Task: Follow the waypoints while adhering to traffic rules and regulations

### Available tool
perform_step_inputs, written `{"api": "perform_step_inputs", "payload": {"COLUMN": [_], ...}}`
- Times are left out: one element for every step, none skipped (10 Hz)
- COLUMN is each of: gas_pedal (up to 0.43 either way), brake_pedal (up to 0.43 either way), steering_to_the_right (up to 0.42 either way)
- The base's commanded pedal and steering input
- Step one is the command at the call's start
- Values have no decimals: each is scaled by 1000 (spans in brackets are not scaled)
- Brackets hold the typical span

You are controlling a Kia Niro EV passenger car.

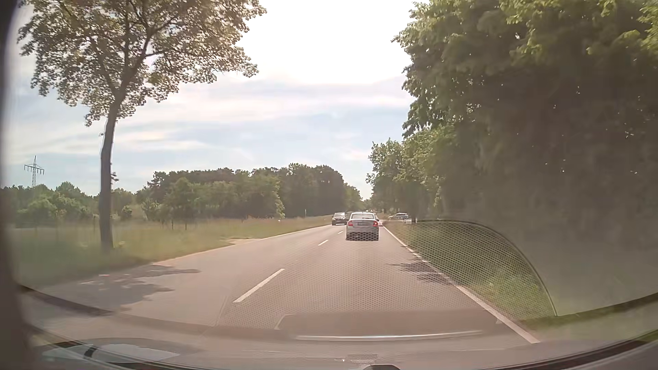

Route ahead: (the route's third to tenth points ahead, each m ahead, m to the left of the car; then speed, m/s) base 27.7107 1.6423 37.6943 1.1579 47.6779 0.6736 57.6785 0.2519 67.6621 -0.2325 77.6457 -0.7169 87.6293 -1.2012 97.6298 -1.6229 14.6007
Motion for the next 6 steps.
{"api": "perform_step_inputs", "payload": {"gas_pedal": [98, 98, 98, 98, 47, 0], "brake_pedal": [0, 0, 0, 0, 0, 0], "steering_to_the_right": [10, 11, 10, 10, 9, 9]}}
